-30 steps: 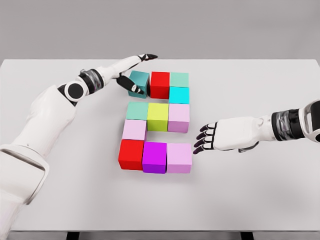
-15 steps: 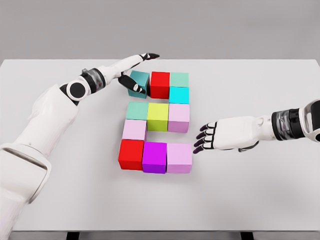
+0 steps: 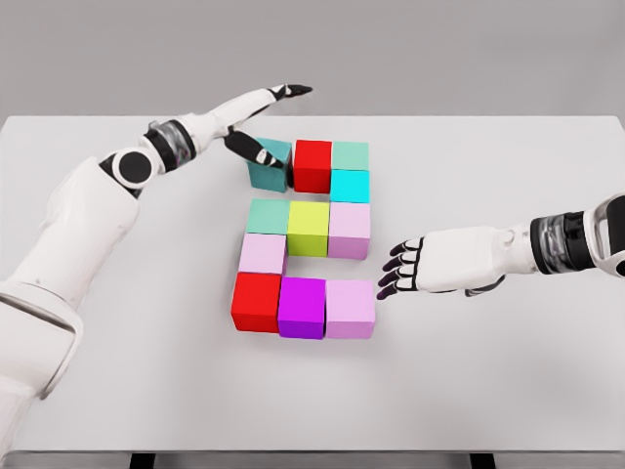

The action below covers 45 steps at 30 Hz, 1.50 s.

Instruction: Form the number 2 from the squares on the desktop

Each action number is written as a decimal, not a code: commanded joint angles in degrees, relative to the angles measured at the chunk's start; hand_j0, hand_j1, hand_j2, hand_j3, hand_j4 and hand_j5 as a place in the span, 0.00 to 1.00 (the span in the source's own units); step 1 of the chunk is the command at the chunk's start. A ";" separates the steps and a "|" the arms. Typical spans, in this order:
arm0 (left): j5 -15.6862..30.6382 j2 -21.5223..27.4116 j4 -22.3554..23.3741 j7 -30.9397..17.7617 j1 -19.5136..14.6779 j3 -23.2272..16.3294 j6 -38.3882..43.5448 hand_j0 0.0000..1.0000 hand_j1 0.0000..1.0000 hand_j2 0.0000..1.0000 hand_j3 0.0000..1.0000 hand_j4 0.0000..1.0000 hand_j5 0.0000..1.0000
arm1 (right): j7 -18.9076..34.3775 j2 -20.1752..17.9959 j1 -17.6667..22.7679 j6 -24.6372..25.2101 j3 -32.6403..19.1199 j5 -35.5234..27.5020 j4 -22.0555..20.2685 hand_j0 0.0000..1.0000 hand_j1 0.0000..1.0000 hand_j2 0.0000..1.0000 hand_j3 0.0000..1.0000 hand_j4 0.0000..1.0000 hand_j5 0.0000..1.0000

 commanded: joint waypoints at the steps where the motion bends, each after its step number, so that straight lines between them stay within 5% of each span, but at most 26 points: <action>1: 3.45 3.01 -3.49 -4.27 0.00 0.02 -1.20 1.00 1.00 1.00 1.00 1.00 1.00 | -0.02 -0.04 0.00 0.13 -0.03 -0.25 -0.01 1.00 1.00 1.00 1.00 1.00 1.00; 4: 4.50 10.65 -7.45 -13.44 0.09 -1.11 -1.49 1.00 1.00 1.00 1.00 1.00 1.00 | -0.02 -0.04 0.00 0.13 -0.11 -0.25 -0.01 1.00 1.00 1.00 1.00 1.00 1.00; 7: 4.07 16.46 -6.84 -13.44 -1.23 -9.20 -1.20 1.00 1.00 1.00 1.00 1.00 1.00 | -0.02 -0.04 0.00 0.13 -0.11 -0.25 0.08 1.00 1.00 1.00 1.00 1.00 1.00; 14: -2.44 12.33 1.77 -13.44 -3.16 -9.56 9.43 0.90 0.90 0.90 0.90 0.90 0.90 | -0.02 -0.04 0.00 0.13 -0.11 -0.25 -0.01 1.00 1.00 1.00 1.00 1.00 1.00; 15: -3.58 10.84 2.30 -13.44 -3.51 -9.47 9.96 0.83 0.83 0.83 0.83 0.83 0.83 | -0.02 -0.04 0.00 0.13 -0.11 -0.25 -0.01 1.00 1.00 1.00 1.00 1.00 1.00; 21: -8.94 5.21 8.81 -12.45 -5.80 -9.47 18.57 0.82 0.82 0.82 0.82 0.82 0.82 | -0.02 0.05 0.00 0.13 -0.11 -0.25 -0.01 1.00 1.00 1.00 1.00 1.00 1.00; 45: -7.89 4.95 3.27 -13.44 -5.89 -7.27 14.71 0.77 0.77 0.77 0.77 0.77 0.77 | -0.02 0.05 -0.09 0.13 -0.82 -0.25 -0.01 1.00 1.00 1.00 1.00 1.00 1.00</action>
